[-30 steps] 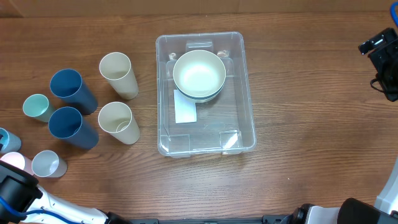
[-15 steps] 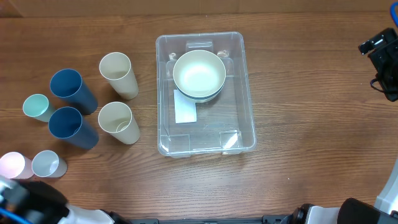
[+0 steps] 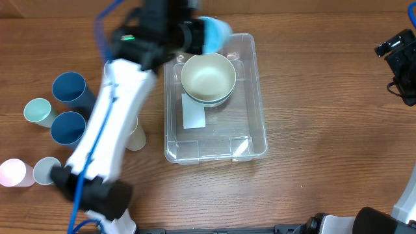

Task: Pack container
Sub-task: 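Lift the light-blue cup with the left gripper and place it in the bin's back-right corner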

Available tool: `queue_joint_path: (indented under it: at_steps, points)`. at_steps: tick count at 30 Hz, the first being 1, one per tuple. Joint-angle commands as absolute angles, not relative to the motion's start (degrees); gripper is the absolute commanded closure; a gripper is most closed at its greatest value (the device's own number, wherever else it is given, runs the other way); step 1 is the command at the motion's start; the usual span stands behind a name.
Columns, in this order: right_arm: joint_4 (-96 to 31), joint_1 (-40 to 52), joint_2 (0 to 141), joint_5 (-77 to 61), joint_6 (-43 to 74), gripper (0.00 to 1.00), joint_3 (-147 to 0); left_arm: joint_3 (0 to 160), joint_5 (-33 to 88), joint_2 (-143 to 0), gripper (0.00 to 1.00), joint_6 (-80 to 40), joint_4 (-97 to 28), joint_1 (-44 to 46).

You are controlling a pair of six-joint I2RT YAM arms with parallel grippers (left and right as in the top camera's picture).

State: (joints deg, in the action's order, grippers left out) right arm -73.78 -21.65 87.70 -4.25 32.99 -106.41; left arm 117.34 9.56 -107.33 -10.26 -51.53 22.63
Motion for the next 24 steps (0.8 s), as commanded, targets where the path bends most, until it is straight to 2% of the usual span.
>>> queue_joint_path:
  at_steps: [1,10,24]
  points:
    - [-73.6,-21.6,87.2,-4.1,33.3,0.0,-106.8,117.4,6.8,-115.5,0.96,-7.2,-45.5,26.4]
    - [-73.6,-21.6,87.2,-4.1,33.3,0.0,-106.8,117.4,1.1,-128.5,0.96,-6.4,-33.5,26.5]
    - [-73.6,-21.6,87.2,-4.1,33.3,0.0,-106.8,117.4,1.1,-132.8,0.9,-6.4,-32.6,26.7]
